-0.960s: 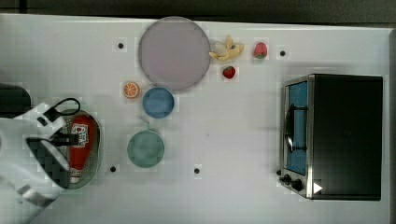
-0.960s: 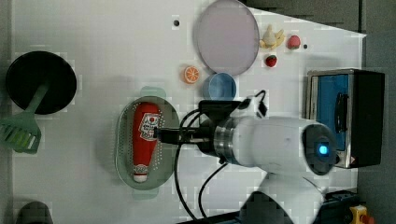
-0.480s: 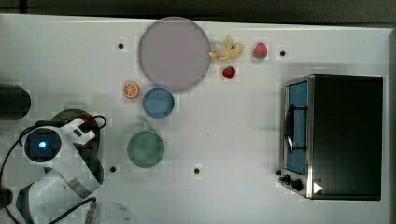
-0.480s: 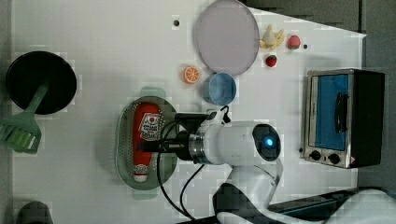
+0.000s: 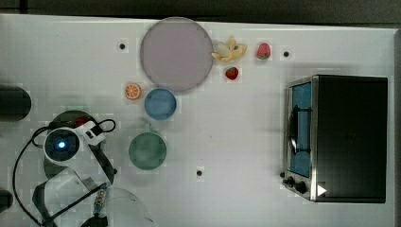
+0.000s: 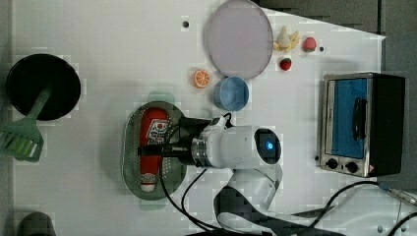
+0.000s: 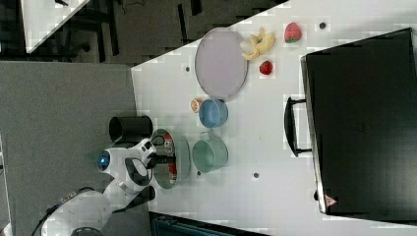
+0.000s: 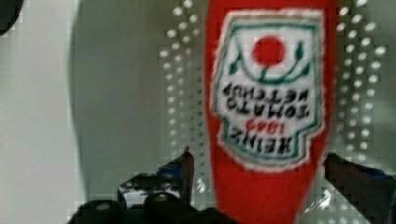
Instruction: Pick ketchup from strainer and place it on the table
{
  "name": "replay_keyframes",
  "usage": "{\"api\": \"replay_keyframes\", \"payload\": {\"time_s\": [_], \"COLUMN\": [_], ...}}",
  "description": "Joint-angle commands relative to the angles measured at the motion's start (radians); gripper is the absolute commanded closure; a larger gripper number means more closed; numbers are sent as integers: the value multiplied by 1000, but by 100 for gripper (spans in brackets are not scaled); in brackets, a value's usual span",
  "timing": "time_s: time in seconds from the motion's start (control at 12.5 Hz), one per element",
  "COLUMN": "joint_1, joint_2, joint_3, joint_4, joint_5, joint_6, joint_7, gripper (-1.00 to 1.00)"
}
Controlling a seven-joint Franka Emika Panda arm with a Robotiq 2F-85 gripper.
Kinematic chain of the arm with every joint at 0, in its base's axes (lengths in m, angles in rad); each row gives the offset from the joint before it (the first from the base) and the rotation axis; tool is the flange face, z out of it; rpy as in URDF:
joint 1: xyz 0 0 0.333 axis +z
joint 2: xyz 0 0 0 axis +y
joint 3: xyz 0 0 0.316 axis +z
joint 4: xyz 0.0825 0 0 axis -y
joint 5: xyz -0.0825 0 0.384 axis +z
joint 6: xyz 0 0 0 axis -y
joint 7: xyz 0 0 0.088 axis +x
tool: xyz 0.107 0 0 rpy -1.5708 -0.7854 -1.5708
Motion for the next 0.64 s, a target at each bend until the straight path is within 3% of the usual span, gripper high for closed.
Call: {"api": "replay_keyframes", "payload": {"time_s": [0.08,0.16,0.4,0.64], "joint_1": [36,42,39,26], "joint_2": [1,0,-26,-144], "joint_3": [-36,-36,-12,-4], "joint_4": [18,19,17,16], "joint_5": [-56,-56,-54,-51], "joint_6": [29,49,55,-50], "joint_7": [43,43,44,45], "gripper": [-43,-21,-17,-17]}}
